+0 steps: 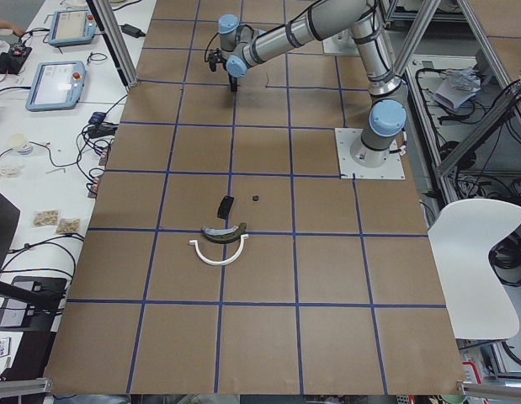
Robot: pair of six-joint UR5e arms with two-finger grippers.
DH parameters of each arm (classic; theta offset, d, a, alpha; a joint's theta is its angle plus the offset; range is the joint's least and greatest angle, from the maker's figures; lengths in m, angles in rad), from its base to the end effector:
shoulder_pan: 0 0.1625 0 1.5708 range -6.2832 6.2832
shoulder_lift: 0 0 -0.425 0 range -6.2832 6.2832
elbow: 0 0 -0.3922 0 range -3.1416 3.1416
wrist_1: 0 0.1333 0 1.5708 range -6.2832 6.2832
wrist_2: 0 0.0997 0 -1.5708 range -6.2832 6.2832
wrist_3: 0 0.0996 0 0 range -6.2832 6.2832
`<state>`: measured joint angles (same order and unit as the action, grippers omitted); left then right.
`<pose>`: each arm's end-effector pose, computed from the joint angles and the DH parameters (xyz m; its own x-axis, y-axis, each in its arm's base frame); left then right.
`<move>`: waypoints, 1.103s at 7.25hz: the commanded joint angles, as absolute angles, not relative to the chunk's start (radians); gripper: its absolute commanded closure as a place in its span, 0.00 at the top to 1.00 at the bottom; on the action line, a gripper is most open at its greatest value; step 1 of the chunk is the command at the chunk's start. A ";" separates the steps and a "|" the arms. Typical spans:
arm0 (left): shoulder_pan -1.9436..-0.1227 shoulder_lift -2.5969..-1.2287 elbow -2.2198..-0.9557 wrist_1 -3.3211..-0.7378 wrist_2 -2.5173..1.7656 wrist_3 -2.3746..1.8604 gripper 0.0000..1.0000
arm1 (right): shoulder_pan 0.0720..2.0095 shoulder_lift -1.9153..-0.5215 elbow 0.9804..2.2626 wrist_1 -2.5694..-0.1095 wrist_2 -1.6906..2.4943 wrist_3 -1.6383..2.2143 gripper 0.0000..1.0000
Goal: Place bearing gear from tray to pile
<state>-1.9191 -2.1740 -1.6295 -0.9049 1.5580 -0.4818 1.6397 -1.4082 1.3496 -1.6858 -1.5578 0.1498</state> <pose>-0.3485 -0.5656 0.1722 -0.9910 -0.1331 0.0132 -0.1331 0.9911 0.0024 0.1739 -0.5651 0.5240 -0.9963 0.0764 -0.0384 0.0818 0.9822 -0.1689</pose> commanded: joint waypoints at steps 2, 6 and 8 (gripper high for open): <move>-1.774 -2.070 -1.629 -1.042 1.565 -0.288 0.02 | 1.640 -1.410 1.348 -1.686 -1.557 0.150 1.00; -1.279 -1.867 -1.688 -1.246 1.607 0.305 0.04 | 1.640 -1.410 1.350 -1.684 -1.560 0.149 1.00; -1.104 -1.850 -1.806 -1.174 1.603 0.474 0.04 | 1.640 -1.411 1.348 -1.684 -1.557 0.149 1.00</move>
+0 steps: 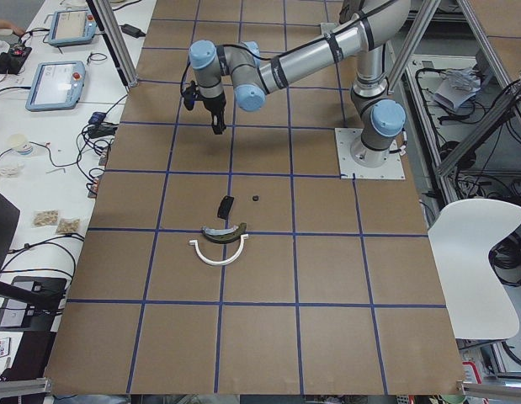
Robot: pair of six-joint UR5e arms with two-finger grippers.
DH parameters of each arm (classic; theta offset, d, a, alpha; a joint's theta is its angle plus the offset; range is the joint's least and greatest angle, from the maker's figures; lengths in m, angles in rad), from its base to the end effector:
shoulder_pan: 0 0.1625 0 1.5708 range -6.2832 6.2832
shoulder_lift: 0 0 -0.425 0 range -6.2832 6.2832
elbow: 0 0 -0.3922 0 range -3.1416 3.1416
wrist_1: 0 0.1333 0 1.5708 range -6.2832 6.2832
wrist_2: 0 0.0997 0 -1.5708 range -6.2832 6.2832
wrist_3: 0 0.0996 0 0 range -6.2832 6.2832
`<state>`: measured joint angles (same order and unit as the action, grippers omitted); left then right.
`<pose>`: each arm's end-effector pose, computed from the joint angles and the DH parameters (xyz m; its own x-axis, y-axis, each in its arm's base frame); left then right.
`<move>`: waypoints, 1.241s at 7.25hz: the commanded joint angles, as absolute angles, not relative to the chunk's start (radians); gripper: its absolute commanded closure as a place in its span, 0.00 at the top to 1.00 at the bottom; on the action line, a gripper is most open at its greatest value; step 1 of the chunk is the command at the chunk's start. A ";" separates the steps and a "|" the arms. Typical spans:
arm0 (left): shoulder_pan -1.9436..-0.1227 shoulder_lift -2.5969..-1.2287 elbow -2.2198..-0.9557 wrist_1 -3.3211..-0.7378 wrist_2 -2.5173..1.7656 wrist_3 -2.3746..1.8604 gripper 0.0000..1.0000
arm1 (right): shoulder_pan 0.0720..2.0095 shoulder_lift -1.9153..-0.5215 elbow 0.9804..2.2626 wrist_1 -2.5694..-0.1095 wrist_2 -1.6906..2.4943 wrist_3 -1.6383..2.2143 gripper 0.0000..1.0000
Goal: Place bearing gear from tray to pile
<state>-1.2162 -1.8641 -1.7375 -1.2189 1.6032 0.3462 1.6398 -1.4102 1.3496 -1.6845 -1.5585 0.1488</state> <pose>0.0734 -0.5728 0.2855 -1.0000 -0.0070 0.0063 -0.0062 0.9936 0.1124 0.1738 -0.5643 0.5250 -0.9964 0.0754 -0.0377 0.0807 0.9822 -0.1697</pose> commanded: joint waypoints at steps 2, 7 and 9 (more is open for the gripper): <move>-0.999 -1.877 -1.928 -0.948 1.608 0.585 0.04 | 1.640 -1.410 1.345 -1.684 -1.551 0.149 1.00; -0.957 -1.894 -2.025 -0.830 1.607 0.563 0.06 | 1.638 -1.411 1.347 -1.683 -1.555 0.149 1.00; -0.956 -1.899 -2.040 -0.821 1.608 0.575 0.38 | 1.638 -1.411 1.350 -1.683 -1.548 0.147 1.00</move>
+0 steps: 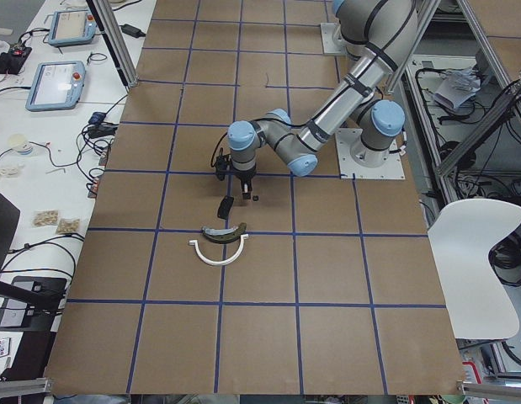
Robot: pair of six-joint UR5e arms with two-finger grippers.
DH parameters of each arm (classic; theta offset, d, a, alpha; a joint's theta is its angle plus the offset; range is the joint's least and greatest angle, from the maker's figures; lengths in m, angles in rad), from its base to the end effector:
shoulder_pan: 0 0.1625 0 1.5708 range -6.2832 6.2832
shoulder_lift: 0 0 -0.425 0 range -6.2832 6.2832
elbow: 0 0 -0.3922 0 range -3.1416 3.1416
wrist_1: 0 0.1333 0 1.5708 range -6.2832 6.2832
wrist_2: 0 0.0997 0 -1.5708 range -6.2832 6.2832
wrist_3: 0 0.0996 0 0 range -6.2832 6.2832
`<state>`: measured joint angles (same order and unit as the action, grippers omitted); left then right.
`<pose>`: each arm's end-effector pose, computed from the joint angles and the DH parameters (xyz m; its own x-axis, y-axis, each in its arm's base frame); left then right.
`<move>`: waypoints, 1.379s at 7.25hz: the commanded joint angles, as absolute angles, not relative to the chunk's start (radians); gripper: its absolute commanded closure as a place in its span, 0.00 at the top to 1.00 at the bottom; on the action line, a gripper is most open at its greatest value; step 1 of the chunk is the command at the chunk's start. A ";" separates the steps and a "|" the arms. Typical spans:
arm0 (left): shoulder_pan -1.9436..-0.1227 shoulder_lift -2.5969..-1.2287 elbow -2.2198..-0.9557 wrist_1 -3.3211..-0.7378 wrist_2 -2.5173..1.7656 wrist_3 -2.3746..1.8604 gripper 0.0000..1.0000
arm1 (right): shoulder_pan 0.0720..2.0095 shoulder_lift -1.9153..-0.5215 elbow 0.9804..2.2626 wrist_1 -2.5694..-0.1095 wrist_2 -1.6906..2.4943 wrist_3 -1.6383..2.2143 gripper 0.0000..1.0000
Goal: Place bearing gear from tray to pile
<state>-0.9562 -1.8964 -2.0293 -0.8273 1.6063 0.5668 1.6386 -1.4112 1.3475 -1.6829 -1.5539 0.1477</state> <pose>0.1876 -0.4909 0.1847 -0.9989 -0.0468 -0.0081 -0.0472 0.9975 0.0533 0.1736 -0.5641 0.5265 -0.9963 0.0746 -0.0422 0.0808 0.9820 -0.1705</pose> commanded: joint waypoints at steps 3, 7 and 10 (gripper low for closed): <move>-1.004 -1.840 -2.016 -0.837 1.602 0.552 0.98 | 1.638 -1.411 1.347 -1.686 -1.542 0.146 1.00; -1.392 -1.611 -1.719 -1.359 1.557 0.156 1.00 | 1.638 -1.413 1.347 -1.680 -1.548 0.144 1.00; -1.561 -1.569 -1.481 -1.543 1.508 -0.009 1.00 | 1.640 -1.416 1.348 -1.680 -1.543 0.144 1.00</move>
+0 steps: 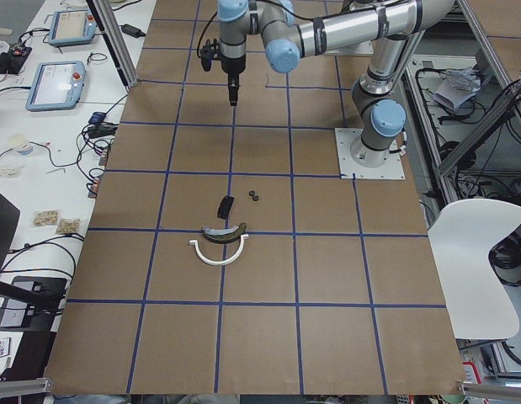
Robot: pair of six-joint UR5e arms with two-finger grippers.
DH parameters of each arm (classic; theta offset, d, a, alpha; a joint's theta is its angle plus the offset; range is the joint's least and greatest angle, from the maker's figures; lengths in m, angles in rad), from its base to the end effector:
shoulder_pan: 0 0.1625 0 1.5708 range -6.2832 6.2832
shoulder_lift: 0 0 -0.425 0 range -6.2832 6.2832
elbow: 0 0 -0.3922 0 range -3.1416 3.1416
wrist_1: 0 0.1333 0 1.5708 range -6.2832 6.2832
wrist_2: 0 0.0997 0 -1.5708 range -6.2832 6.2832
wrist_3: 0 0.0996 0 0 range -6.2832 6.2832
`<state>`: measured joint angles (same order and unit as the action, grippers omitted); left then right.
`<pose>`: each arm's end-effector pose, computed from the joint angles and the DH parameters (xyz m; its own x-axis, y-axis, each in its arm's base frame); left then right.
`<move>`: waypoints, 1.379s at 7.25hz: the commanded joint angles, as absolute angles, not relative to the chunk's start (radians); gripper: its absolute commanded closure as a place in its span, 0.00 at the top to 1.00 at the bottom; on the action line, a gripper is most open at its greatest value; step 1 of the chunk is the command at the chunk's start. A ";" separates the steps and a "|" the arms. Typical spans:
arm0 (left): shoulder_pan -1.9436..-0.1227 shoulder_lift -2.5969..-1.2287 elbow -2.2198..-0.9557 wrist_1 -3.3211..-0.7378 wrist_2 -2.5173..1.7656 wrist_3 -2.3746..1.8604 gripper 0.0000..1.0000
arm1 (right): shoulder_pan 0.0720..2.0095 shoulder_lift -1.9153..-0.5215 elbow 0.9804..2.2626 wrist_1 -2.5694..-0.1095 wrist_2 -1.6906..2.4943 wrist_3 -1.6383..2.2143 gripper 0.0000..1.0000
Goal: Place bearing gear from tray to pile
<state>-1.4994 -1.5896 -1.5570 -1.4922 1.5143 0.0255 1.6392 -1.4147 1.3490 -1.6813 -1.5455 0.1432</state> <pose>-0.1024 -0.5155 0.4936 -0.9976 -0.0417 0.0544 -0.0457 0.9961 -0.0749 0.1747 -0.5624 0.5275 -0.9964 0.0682 -0.0497 0.0757 0.9825 -0.1699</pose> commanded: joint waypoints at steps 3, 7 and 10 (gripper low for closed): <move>-1.554 -1.554 -1.493 -1.545 1.514 -0.017 1.00 | 1.640 -1.416 1.347 -1.674 -1.546 0.147 1.00; -1.545 -1.555 -1.479 -1.621 1.604 -0.018 1.00 | 1.638 -1.414 1.345 -1.669 -1.548 0.144 1.00; -1.548 -1.562 -1.477 -1.652 1.598 -0.006 1.00 | 1.635 -1.416 1.344 -1.600 -1.546 0.133 1.00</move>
